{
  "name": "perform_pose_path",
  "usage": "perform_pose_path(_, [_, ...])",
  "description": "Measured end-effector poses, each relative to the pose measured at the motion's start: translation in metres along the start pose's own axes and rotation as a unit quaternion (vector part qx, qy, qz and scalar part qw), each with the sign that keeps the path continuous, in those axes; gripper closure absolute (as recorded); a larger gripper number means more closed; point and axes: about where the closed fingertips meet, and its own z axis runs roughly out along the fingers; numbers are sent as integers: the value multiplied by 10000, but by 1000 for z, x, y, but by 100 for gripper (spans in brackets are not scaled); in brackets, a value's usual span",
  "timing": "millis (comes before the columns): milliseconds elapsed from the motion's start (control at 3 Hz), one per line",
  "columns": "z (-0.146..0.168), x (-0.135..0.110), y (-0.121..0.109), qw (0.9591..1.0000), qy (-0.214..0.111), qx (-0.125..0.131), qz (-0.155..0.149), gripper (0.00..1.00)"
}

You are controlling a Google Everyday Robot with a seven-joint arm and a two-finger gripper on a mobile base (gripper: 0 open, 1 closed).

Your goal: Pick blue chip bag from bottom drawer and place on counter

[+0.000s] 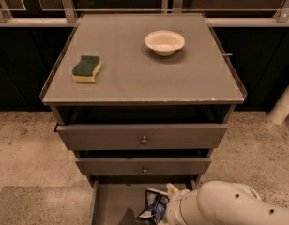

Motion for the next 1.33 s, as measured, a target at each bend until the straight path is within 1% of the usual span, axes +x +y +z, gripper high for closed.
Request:
perform_pose_path(333, [7, -1, -3, 10000, -53, -1, 41, 0])
perform_pose_path(667, [9, 1, 1, 9998, -168, 8, 88, 0])
perform_pose_path(1000, [38, 30, -17, 9983, -263, 85, 504, 0])
perform_pose_path(1333, [69, 66, -72, 9940, -330, 462, 940, 0])
